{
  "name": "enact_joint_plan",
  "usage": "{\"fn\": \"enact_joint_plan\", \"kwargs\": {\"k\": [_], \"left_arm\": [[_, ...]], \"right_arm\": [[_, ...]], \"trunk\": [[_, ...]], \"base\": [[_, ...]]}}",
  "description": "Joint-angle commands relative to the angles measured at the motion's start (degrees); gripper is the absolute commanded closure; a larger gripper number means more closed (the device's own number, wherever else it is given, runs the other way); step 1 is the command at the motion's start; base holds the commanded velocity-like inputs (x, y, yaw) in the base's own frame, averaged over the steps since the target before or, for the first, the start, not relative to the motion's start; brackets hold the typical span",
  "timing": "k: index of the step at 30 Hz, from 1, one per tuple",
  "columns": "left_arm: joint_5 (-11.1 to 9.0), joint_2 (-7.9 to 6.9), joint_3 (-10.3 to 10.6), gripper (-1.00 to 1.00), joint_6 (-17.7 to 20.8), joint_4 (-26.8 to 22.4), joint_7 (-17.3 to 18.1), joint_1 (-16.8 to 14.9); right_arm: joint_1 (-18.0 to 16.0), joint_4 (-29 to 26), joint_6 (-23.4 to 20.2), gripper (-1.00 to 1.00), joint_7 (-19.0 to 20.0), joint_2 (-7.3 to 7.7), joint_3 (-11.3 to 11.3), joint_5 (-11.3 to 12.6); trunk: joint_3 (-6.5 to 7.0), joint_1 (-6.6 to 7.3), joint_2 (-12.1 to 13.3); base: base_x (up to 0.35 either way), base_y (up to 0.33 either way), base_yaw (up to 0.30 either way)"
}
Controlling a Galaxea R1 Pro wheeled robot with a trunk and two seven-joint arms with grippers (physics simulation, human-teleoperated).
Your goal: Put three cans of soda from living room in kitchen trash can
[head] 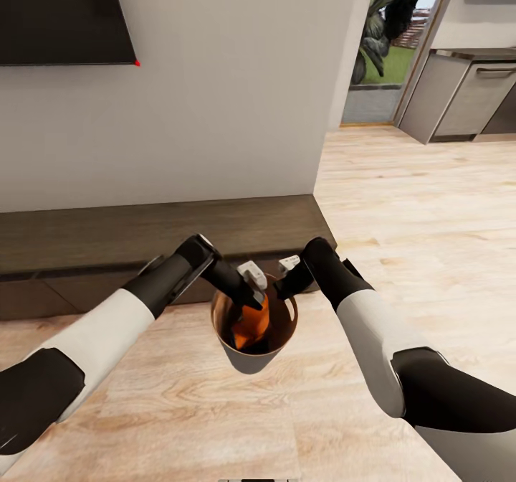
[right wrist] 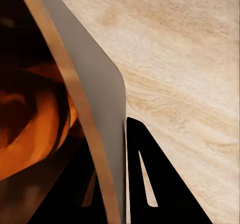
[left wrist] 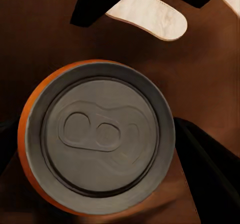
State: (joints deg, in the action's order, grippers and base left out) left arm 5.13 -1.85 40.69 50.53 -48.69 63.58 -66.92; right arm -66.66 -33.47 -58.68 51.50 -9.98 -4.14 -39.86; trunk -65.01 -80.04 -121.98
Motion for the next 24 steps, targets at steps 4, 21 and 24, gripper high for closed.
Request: {"fn": "enact_joint_plan", "kwargs": {"k": [4, 21, 24], "left_arm": [[0.83, 0.06, 0.60, -1.00, -0.28, 0.09, -0.02, 0.04], [0.36, -0.38, 0.37, -1.00, -0.82, -1.32, 0.38, 0.03], [0.08, -1.31, 0.21, -1.00, -0.90, -3.05, 0.76, 0.08]], "right_arm": [[-0.05, -0.02, -1.32, 1.00, 0.42, -0.02, 0.27, 3.03], [-0.05, 0.05, -1.32, 1.00, 0.36, 0.15, 0.27, 3.03], [-0.05, 0.08, -1.32, 1.00, 0.36, 0.29, 0.29, 3.03]], "trunk": [[0.01, 0.01, 0.00], [0.01, 0.01, 0.00], [0.01, 0.01, 0.00]], "base": [[0.000, 0.000, 0.000], [0.000, 0.000, 0.000], [0.000, 0.000, 0.000]]}}
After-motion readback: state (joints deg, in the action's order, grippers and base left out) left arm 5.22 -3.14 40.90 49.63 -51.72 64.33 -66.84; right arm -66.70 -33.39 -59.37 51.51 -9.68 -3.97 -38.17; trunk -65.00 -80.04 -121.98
